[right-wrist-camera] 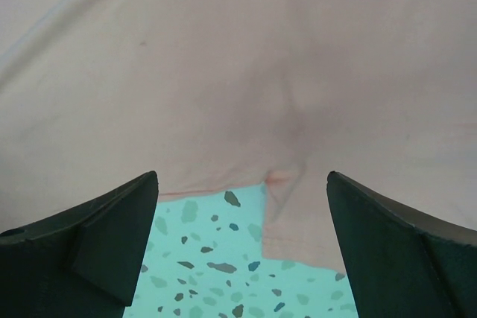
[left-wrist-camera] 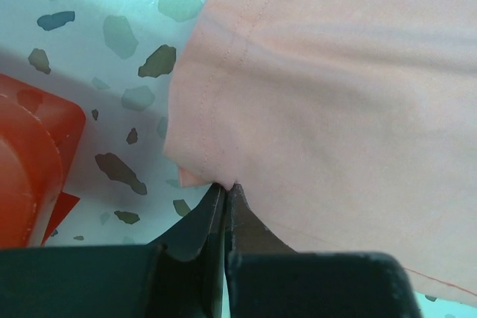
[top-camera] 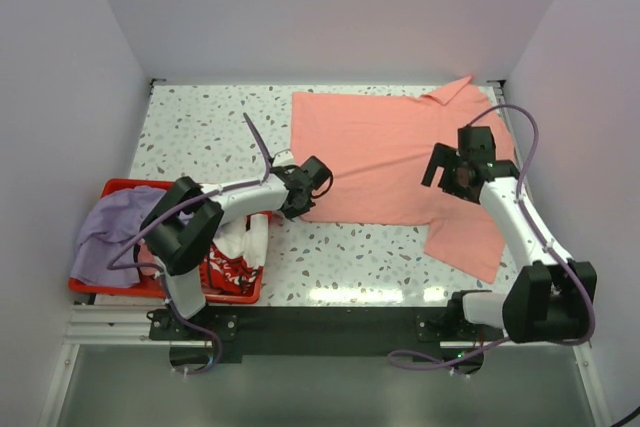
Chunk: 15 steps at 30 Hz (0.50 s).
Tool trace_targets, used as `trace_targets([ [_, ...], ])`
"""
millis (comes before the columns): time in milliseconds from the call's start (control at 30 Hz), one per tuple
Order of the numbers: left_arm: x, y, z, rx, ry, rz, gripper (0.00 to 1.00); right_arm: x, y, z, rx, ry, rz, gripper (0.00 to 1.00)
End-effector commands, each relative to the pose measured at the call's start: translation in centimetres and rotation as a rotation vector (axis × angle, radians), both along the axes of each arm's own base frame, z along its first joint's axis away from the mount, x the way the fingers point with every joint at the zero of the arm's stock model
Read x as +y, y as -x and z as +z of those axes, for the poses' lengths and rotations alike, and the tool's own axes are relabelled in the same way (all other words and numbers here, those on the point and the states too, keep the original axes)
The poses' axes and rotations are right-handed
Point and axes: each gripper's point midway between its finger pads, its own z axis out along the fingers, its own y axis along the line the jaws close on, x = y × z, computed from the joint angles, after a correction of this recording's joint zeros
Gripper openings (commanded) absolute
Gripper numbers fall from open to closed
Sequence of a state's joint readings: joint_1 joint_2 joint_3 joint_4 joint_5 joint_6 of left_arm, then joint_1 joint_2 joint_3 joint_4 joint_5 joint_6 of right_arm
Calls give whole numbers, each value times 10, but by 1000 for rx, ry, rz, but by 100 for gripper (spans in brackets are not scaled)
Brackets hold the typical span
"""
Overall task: Fold and stack the t-shirts
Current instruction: Fold the tshirt
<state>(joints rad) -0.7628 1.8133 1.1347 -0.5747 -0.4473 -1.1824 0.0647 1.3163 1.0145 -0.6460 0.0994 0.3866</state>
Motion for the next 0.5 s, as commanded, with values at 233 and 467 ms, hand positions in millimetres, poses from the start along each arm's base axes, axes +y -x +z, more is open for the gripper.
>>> trace_targets([
  [233,1,-13,35,-87,24,-33,0,-46,126,-41,168,-6,-403,99],
  [467,-4,-10,34,-87,61,-63,0,-40,136,-70,249,-211,-600,99],
])
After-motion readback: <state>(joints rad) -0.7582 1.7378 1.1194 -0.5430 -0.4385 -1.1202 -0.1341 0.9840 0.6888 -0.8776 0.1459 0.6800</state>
